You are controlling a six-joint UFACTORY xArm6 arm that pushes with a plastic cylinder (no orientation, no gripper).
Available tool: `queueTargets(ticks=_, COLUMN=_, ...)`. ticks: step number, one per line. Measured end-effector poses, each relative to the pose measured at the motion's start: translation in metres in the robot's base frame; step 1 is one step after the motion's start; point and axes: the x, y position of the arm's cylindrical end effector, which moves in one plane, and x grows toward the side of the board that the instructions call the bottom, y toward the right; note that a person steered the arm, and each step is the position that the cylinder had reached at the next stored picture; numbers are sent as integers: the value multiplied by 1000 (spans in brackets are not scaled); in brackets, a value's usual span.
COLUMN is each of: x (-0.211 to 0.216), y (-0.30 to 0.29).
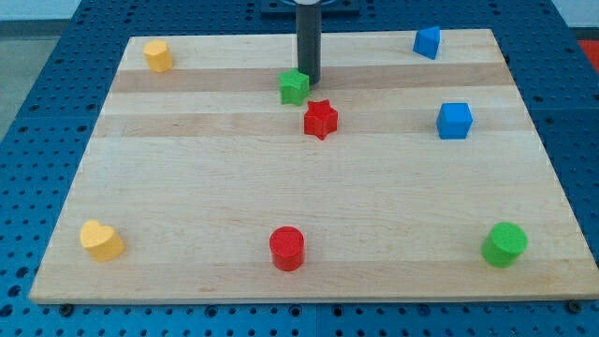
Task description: Push green star a bit left
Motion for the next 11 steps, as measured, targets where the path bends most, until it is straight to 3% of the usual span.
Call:
queueTargets(ticks=2, x=3, y=-20)
queueTargets(ticks=4, x=6, y=21)
queueTargets(ticks=6, x=38, y=6)
queueTargets(ticks=11, x=36, y=-54)
